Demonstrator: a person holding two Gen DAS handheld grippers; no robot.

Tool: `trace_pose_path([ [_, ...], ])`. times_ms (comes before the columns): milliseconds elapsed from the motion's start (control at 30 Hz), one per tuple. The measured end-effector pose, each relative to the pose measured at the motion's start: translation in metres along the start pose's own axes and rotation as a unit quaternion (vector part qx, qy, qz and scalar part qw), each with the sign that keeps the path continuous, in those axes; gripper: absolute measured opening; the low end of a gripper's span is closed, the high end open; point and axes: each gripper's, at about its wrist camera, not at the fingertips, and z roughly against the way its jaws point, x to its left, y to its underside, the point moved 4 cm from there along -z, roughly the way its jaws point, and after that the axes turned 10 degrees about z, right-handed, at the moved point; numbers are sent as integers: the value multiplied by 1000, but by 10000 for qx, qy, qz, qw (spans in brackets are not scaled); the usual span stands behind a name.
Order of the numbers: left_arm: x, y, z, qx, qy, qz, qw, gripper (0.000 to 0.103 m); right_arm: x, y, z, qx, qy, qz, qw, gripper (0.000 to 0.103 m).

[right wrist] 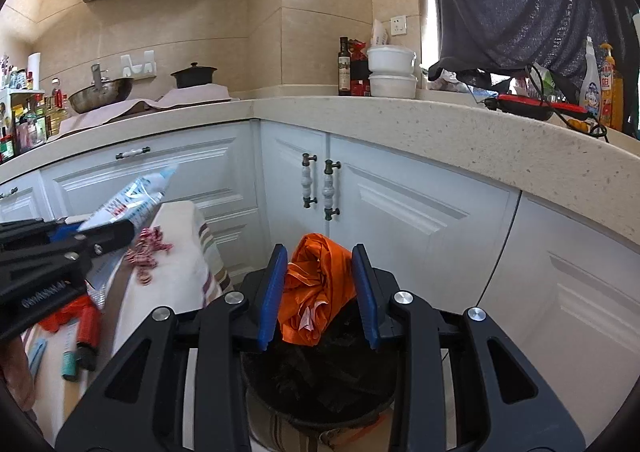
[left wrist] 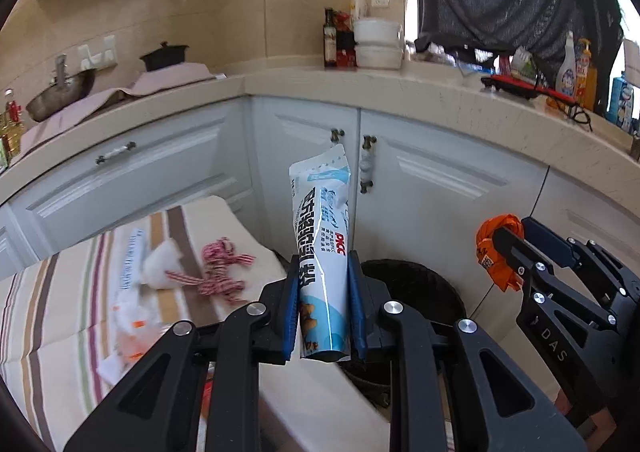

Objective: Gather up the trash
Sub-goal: 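Carry both items over the black bin and open both tools to drop them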

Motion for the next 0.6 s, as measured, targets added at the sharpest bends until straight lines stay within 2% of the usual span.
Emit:
trace_pose_path([
  [500, -35, -1, -70, 628, -134, -203, 9977, 25, -35, 24, -65, 309, 37, -258, 9992, 34],
  [533, -37, 0, -77, 697, -155, -214, 9972, 27, -35, 24, -68, 336, 37, -257, 9991, 37],
  [567, -38, 0, -82, 738, -164, -205, 9969, 29, -36, 25, -73, 367, 20, -273, 9990, 46],
  [600, -38, 0, -85, 764, -176, -200, 9967, 32, -37, 25, -76, 370, 29, -315, 9988, 49],
])
